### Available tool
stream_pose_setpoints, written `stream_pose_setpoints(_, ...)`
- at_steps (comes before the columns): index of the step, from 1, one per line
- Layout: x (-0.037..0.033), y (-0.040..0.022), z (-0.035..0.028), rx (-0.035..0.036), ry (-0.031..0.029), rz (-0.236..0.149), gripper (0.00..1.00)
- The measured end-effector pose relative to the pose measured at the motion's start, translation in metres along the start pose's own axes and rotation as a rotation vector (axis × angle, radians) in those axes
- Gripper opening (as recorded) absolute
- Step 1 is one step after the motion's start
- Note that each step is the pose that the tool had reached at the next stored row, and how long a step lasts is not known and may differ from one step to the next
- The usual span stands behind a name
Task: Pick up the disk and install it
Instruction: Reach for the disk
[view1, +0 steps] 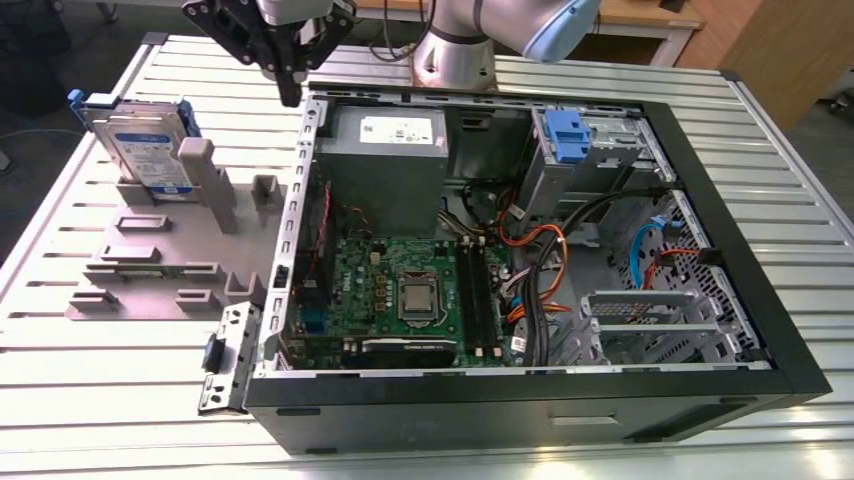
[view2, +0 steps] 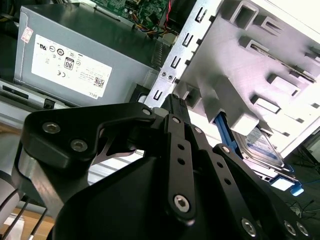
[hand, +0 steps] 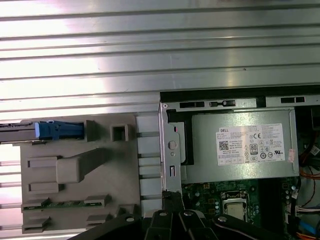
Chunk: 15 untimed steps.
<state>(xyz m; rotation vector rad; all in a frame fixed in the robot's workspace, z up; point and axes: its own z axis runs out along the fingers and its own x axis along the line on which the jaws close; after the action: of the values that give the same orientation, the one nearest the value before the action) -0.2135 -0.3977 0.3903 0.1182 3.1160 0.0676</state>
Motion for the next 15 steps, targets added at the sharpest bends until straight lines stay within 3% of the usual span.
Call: stream_pose_setpoints(15,0.0042,-0.0003,0.0003,0.0000,0.0001,0.000,0.11)
